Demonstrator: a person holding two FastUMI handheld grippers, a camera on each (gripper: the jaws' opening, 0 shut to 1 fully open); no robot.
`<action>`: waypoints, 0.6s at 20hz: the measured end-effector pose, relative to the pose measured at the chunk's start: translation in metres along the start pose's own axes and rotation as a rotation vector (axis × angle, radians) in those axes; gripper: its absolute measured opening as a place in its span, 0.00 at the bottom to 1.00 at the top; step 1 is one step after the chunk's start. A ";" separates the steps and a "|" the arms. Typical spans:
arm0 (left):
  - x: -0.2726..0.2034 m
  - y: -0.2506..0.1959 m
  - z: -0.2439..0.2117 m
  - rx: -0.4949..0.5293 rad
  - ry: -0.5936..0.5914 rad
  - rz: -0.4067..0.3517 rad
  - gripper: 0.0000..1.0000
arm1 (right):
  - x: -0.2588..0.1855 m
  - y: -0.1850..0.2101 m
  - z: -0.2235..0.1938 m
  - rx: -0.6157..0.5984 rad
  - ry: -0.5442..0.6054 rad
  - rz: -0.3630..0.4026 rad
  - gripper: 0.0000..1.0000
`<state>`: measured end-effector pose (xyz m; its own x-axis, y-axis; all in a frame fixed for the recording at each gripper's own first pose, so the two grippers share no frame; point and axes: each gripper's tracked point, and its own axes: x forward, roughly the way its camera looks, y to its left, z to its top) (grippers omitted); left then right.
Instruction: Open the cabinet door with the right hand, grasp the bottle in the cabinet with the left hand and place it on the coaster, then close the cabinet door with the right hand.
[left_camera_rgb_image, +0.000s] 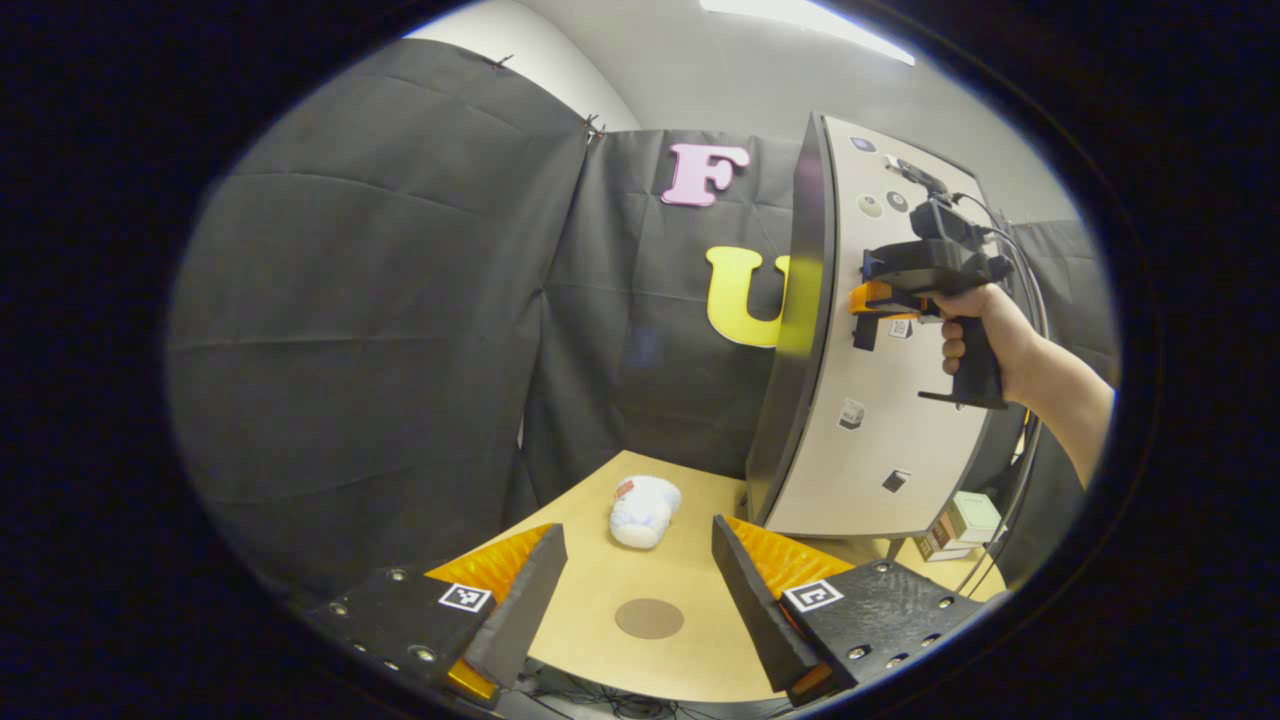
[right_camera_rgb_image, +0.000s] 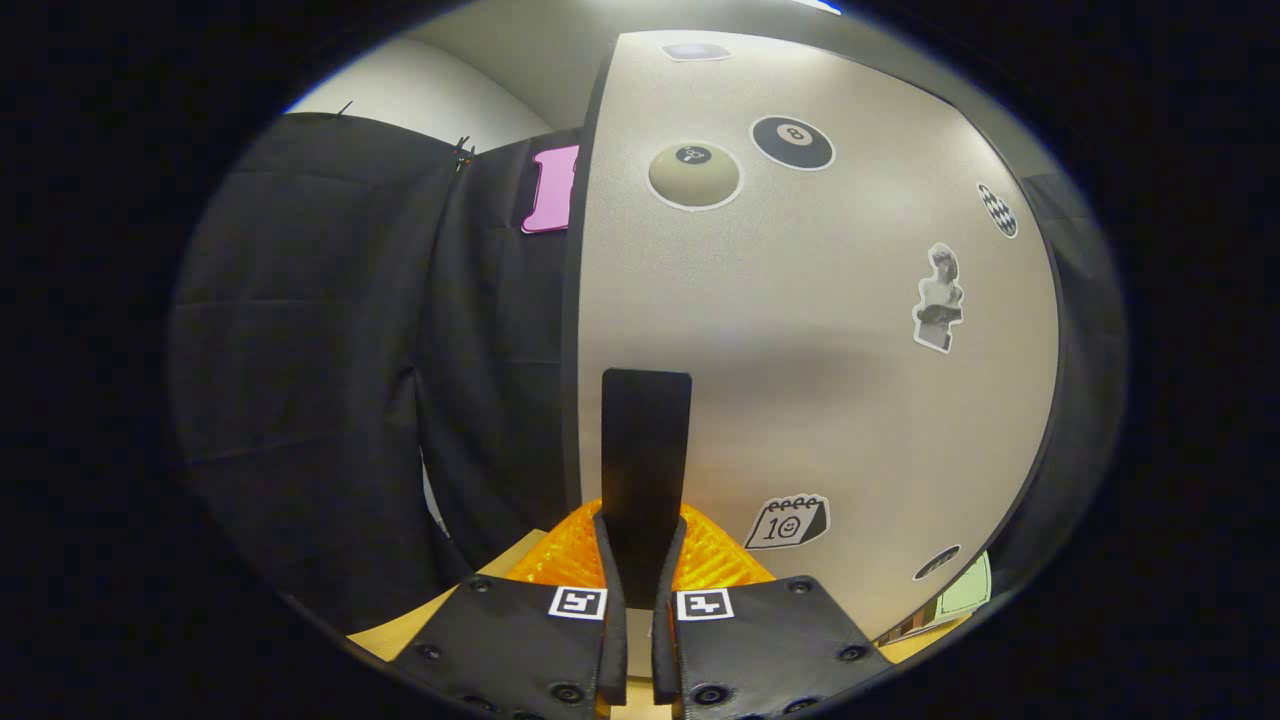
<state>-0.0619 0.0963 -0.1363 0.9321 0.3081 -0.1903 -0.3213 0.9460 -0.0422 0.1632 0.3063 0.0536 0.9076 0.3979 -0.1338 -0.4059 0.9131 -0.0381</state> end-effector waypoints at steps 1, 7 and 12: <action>0.004 -0.005 0.002 -0.004 -0.004 -0.005 0.89 | -0.004 0.001 -0.001 0.007 0.007 0.018 0.11; 0.002 -0.025 0.006 0.038 -0.008 -0.025 0.92 | -0.033 0.007 0.000 0.002 -0.007 0.117 0.11; 0.005 -0.056 0.002 0.048 -0.017 -0.063 0.90 | -0.043 0.005 -0.003 0.007 -0.002 0.162 0.11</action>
<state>-0.0393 0.0450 -0.1324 0.9530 0.2493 -0.1722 -0.2542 0.9671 -0.0065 0.1222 0.2933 0.0563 0.8304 0.5404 -0.1356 -0.5464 0.8375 -0.0088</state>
